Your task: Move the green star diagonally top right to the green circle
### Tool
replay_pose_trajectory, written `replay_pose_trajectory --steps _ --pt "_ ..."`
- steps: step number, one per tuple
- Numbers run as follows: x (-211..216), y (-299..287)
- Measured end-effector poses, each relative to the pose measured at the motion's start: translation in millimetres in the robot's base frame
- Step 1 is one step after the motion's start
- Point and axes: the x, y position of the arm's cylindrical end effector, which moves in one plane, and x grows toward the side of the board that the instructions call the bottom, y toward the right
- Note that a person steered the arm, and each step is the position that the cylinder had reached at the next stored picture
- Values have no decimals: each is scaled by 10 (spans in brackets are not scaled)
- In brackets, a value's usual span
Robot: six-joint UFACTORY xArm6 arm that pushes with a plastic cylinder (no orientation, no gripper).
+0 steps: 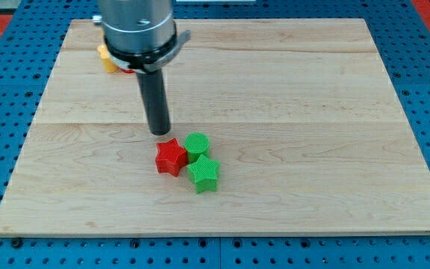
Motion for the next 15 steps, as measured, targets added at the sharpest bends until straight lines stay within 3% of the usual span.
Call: replay_pose_trajectory --steps 3,5,7,9,10,11,12,14,15 --pt "121 -150" --pt "866 141" --pt "1035 672" --pt "1312 592" --pt "1297 879" --pt "742 912" --pt "327 1309" --pt "-180 1944" --pt "-665 1880"
